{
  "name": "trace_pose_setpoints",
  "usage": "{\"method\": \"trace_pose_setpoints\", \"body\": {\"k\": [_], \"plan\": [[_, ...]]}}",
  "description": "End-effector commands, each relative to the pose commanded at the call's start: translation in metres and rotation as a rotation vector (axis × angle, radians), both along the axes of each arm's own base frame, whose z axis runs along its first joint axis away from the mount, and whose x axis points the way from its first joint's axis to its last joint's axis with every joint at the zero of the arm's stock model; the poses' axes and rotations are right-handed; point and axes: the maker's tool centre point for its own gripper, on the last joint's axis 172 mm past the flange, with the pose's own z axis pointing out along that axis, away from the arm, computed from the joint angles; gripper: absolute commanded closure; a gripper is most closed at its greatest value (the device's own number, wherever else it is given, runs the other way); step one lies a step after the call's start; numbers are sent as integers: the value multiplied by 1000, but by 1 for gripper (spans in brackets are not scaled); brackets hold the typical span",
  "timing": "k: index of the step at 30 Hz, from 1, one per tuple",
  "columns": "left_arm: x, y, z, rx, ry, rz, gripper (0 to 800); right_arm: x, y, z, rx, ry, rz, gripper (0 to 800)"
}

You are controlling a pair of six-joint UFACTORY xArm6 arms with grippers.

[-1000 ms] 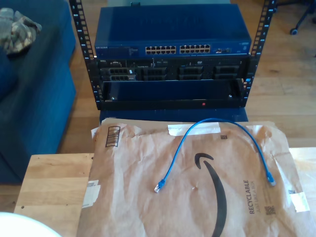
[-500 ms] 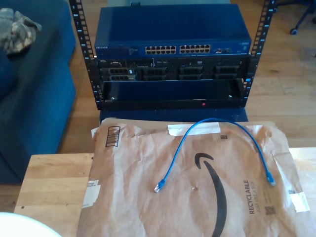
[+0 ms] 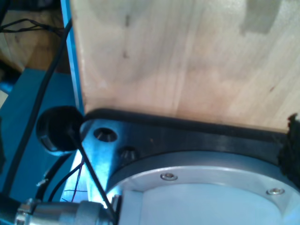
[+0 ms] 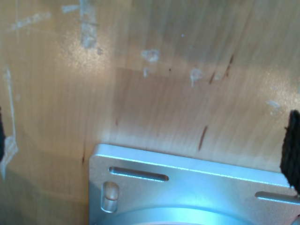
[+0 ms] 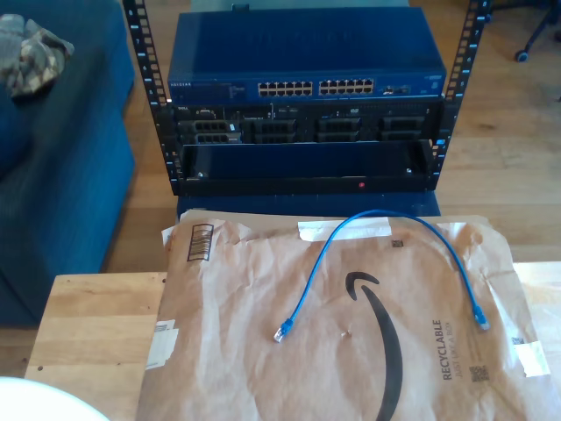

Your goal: Grab the cable and plug it in

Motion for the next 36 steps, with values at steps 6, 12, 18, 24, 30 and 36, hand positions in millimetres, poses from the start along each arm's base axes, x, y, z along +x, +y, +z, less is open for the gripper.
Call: {"method": "trace_pose_setpoints", "body": {"k": [6,12,18,24,30,36], "plan": [[0,0,0,2,0,0,0,0,0,0,0,0,-2,1],[0,0,0,0,0,0,0,0,0,0,0,0,0,1],[0,0,0,2,1,1,0,0,-1,0,-2,-1,1,1],[-1,3,2,12,8,0,0,3,-24,18,-91,-9,-2,2],[-4,12,27,7,21,-3,0,9,-54,57,-199,-27,-5,2],[21,35,80,-10,118,-39,0,21,-85,103,-249,-7,-145,2]]}}
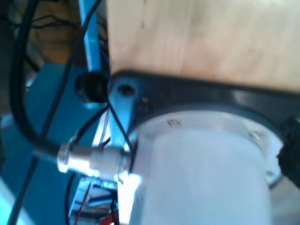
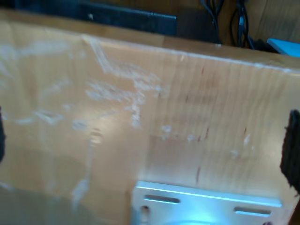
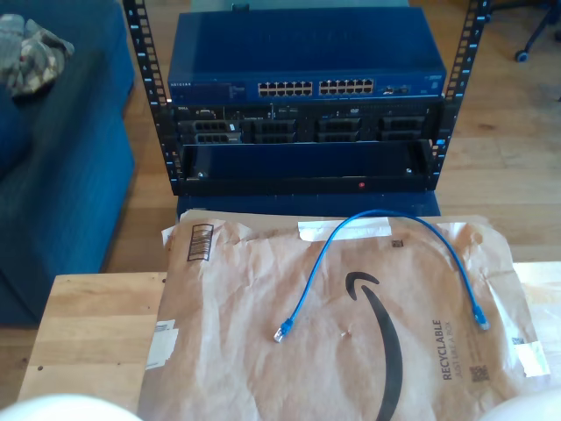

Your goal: Grab the cable and plug it in

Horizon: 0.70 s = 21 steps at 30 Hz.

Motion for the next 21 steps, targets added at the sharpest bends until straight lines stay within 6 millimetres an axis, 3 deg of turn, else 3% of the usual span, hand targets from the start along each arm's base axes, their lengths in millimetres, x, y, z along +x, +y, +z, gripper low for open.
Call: {"method": "trace_pose_setpoints", "body": {"k": [4,10,13,18,21], "plan": [[31,9,38,-3,57,-41,0,27,-8,15,-29,2,-15,2],[120,19,74,96,18,-9,0,80,-13,38,-36,7,-93,2],[153,3,80,129,49,-16,0,107,6,35,0,39,-147,3],[187,-37,81,184,120,-81,0,146,43,38,15,63,-57,73],[205,-57,86,221,130,-126,0,176,71,47,7,61,9,65]]}}
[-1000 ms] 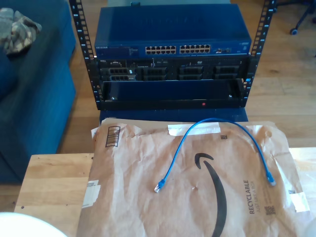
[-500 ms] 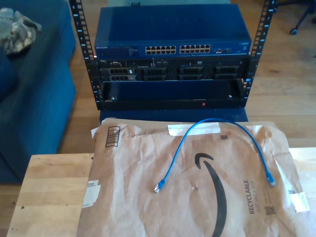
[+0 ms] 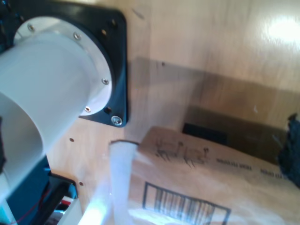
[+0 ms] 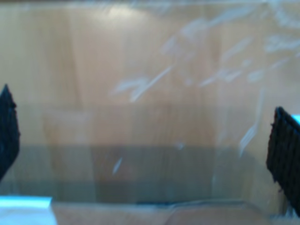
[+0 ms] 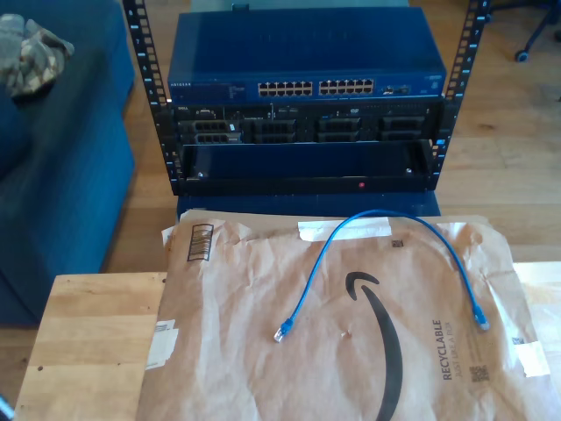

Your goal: Grab the cable and plug it in

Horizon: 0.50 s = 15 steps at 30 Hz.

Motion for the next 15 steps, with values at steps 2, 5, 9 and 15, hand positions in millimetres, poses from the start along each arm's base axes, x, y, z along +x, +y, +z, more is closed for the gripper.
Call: {"method": "trace_pose_setpoints", "body": {"k": [2,5,9,15], "plan": [[7,-11,0,15,14,-20,0,15,24,0,3,4,76,36],[14,-29,-1,25,24,-45,0,35,66,-3,13,22,216,36],[24,-55,-1,-13,20,-56,0,64,127,4,7,21,390,4],[27,-63,-6,-39,36,-52,0,92,219,4,7,62,593,3]]}}
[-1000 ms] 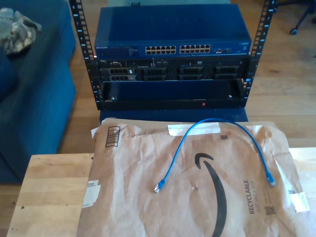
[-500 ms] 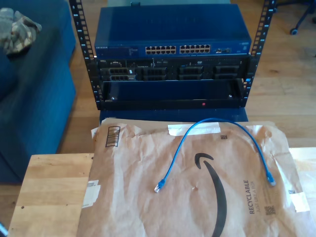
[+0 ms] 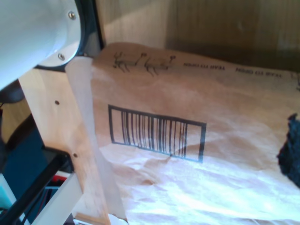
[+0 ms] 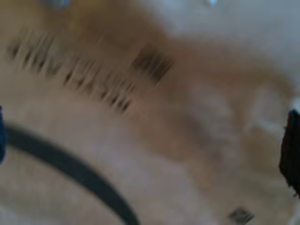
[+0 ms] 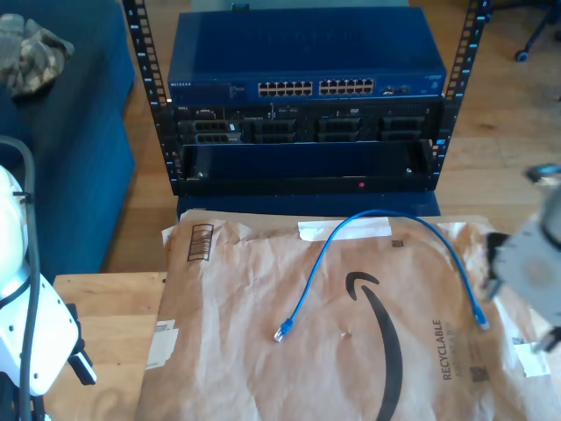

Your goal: Grab the cable and plug it in

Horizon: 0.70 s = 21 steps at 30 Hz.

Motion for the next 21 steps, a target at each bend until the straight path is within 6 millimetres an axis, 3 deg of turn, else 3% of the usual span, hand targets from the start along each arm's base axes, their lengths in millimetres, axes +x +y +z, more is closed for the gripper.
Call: {"method": "trace_pose_setpoints", "body": {"k": [7,10,12,16,21], "plan": [[0,0,-1,-1,4,2,0,21,76,-13,-16,43,153,2],[-1,0,-2,-2,5,0,0,38,109,-25,-13,-1,185,2],[-1,0,-2,-3,7,0,0,54,128,-22,-1,-55,187,1],[-2,0,-4,-6,16,0,0,66,143,-35,-14,-33,192,2],[-2,0,-5,-8,21,0,0,70,146,-50,-24,-5,194,2]]}}
